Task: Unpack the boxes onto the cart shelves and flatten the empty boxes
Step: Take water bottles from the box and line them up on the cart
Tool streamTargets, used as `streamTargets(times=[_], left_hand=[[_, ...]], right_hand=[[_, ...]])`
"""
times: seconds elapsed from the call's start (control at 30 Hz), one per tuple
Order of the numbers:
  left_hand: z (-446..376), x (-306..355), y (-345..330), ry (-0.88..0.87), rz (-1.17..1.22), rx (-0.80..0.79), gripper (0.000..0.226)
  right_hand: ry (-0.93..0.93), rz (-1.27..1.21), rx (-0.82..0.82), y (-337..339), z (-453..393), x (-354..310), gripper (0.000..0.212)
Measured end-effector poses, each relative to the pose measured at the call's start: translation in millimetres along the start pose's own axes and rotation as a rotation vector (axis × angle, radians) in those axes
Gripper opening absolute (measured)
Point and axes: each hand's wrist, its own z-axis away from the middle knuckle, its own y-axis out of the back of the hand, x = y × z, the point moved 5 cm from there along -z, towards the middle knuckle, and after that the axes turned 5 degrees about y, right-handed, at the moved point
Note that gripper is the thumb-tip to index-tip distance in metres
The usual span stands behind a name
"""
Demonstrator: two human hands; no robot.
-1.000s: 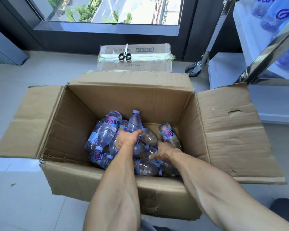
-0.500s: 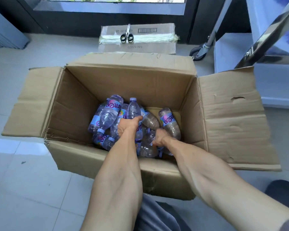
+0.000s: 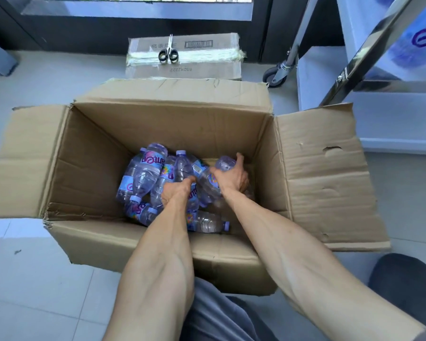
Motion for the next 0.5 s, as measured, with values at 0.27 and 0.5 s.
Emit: streamTargets(times=[0.27, 0.5], left_hand=[[23, 31, 37, -0.069, 0.394, 0.000, 0.097], [94, 74, 71, -0.340, 0.789, -0.282, 0.059]], right_hand=[[0.073, -0.338, 0.121, 70, 7, -70, 0.061], [-0.170, -1.121, -0.284, 146, 53, -104, 0.027]])
